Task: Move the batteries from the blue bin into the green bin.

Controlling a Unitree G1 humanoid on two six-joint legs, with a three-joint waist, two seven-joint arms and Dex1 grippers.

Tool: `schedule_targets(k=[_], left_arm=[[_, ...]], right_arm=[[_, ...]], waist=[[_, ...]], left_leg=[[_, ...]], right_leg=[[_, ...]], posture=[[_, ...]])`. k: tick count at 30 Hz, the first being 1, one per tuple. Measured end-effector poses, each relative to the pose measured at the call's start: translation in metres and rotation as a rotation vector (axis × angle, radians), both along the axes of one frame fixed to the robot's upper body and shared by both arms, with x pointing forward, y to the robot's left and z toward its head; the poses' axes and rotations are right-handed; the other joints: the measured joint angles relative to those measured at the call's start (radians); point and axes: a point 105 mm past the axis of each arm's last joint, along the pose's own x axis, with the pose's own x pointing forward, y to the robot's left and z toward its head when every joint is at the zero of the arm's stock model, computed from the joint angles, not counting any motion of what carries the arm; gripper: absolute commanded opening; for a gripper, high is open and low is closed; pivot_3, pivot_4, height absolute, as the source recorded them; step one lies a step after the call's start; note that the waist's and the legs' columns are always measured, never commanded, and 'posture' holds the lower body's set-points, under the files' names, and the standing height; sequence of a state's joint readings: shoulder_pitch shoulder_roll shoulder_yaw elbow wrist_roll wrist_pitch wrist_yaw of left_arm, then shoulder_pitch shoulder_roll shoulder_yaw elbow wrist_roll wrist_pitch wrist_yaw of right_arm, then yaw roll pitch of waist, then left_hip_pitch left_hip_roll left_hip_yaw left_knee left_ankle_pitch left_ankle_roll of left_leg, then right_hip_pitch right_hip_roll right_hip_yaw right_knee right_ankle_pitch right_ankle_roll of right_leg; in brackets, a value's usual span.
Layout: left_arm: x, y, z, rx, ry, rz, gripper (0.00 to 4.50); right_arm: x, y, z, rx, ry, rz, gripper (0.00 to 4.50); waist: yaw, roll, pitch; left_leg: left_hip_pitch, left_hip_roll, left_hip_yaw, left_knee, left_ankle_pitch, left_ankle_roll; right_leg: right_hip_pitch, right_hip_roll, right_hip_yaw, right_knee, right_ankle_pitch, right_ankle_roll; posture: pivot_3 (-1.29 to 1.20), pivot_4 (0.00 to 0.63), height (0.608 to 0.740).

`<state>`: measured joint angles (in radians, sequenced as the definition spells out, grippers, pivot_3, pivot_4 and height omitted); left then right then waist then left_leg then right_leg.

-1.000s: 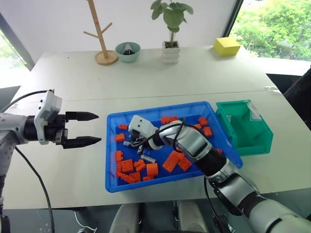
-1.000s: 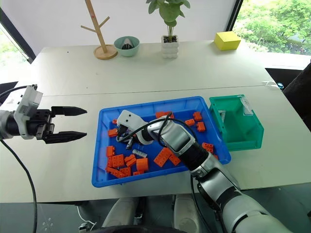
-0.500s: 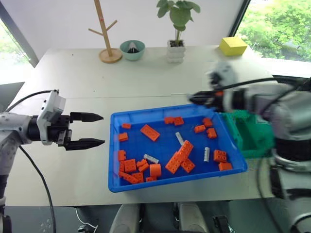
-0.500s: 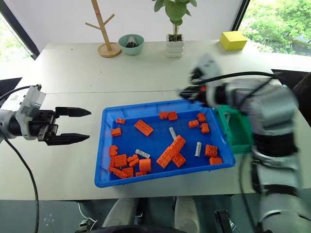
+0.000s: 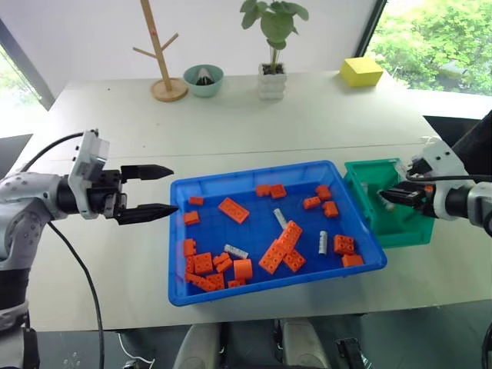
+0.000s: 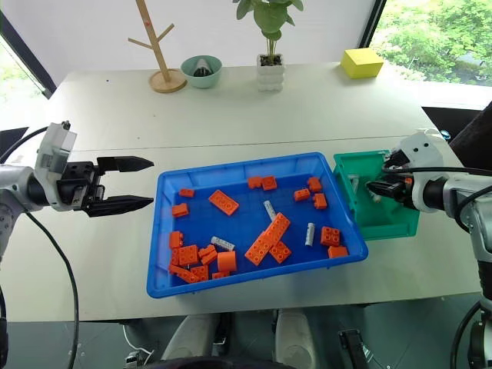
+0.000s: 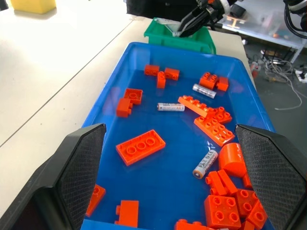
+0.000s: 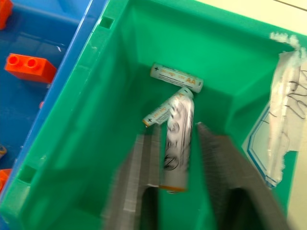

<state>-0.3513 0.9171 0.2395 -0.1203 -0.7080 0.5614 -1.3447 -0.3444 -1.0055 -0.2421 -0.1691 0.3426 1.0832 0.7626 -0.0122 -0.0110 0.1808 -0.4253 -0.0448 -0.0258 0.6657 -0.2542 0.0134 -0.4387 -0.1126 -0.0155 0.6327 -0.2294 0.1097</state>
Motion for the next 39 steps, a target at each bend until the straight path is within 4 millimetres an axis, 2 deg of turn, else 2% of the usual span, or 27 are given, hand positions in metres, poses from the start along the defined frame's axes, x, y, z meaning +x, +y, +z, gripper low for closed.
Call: schedule_targets(k=[1, 4, 7, 10, 12, 14, 18, 21, 27, 29, 39], left_arm=[[0.000, 0.000, -0.001, 0.000, 0.004, 0.001, 4.50], [-0.003, 0.001, -0.007, 0.003, 0.025, 0.004, 4.50], [-0.007, 0.001, -0.015, 0.011, 0.050, 0.001, 4.50], [-0.009, -0.001, -0.014, 0.020, 0.043, -0.008, 4.50], [-0.009, -0.001, -0.013, 0.022, 0.038, -0.010, 4.50], [-0.009, -0.001, -0.012, 0.022, 0.038, -0.009, 4.50], [-0.009, -0.001, -0.012, 0.023, 0.038, -0.011, 4.50], [-0.009, -0.001, -0.012, 0.029, 0.038, -0.013, 4.50], [-0.010, -0.001, -0.011, 0.039, 0.037, -0.015, 4.50], [-0.010, -0.001, -0.011, 0.042, 0.036, -0.017, 4.50], [-0.013, 0.003, -0.015, 0.060, 0.057, -0.013, 4.50]], right_arm=[[0.000, -0.001, -0.001, -0.007, -0.002, -0.004, 3.49], [0.001, 0.000, 0.000, -0.011, -0.012, 0.006, 3.49], [0.009, 0.012, 0.020, 0.022, -0.078, 0.056, 3.49], [0.017, 0.046, 0.055, 0.109, -0.193, 0.180, 3.49], [0.015, 0.083, 0.063, 0.186, -0.207, 0.309, 3.49], [0.013, 0.117, 0.047, 0.235, -0.148, 0.407, 3.49], [0.007, 0.177, -0.002, 0.261, 0.018, 0.536, 3.49], [-0.007, 0.205, -0.033, 0.220, 0.132, 0.632, 3.49], [-0.035, 0.243, -0.063, 0.192, 0.272, 0.810, 3.49], [-0.042, 0.250, -0.068, 0.190, 0.305, 0.847, 3.49], [-0.044, 0.272, -0.074, 0.131, 0.273, 0.938, 3.49]], waist=[[0.001, 0.000, 0.000], [0.001, 0.000, 0.000], [-0.003, 0.001, 0.000], [-0.004, 0.001, 0.001], [-0.001, 0.001, 0.000], [-0.001, -0.001, 0.000], [0.002, -0.001, 0.000], [0.003, -0.001, 0.000], [-0.003, -0.001, 0.000], [-0.002, -0.001, 0.000], [-0.005, -0.001, -0.001]], left_leg=[[0.000, 0.000, 0.000, 0.000, 0.000, 0.000], [0.000, 0.000, 0.000, 0.000, 0.000, 0.000], [0.000, 0.000, 0.000, 0.000, 0.000, 0.000], [0.000, 0.002, -0.001, 0.000, 0.000, 0.000], [0.000, 0.003, -0.001, 0.000, 0.000, 0.000], [0.000, 0.003, -0.001, 0.000, 0.000, 0.000], [-0.001, 0.001, -0.001, 0.001, 0.000, 0.000], [-0.001, 0.000, -0.001, 0.001, 0.000, 0.000], [0.000, 0.001, -0.002, 0.001, 0.000, 0.000], [0.000, 0.001, -0.001, 0.001, 0.000, 0.000], [0.001, 0.001, -0.001, 0.000, 0.000, 0.000]], right_leg=[[0.000, 0.000, 0.000, 0.000, 0.000, 0.000], [0.000, 0.000, 0.000, 0.000, 0.000, 0.000], [0.000, -0.001, 0.000, 0.000, 0.000, 0.000], [0.000, 0.001, 0.000, 0.000, 0.000, -0.001], [0.000, 0.001, 0.000, 0.000, 0.000, -0.001], [0.000, 0.001, 0.000, 0.000, 0.000, -0.001], [0.000, -0.001, 0.000, 0.000, 0.001, -0.001], [0.000, -0.001, 0.000, 0.000, 0.001, -0.001], [0.000, 0.000, -0.001, 0.000, 0.001, -0.001], [-0.001, 0.000, -0.001, 0.000, 0.001, -0.001], [0.000, 0.002, -0.001, 0.001, 0.001, -0.001]], posture=[[0.00, 0.150, 0.702], [0.00, 0.150, 0.702], [0.00, 0.150, 0.702], [0.00, 0.150, 0.702], [0.00, 0.150, 0.702], [0.00, 0.150, 0.702], [0.00, 0.150, 0.702], [0.00, 0.150, 0.702], [0.00, 0.150, 0.702], [0.00, 0.150, 0.702], [0.00, 0.150, 0.702]])
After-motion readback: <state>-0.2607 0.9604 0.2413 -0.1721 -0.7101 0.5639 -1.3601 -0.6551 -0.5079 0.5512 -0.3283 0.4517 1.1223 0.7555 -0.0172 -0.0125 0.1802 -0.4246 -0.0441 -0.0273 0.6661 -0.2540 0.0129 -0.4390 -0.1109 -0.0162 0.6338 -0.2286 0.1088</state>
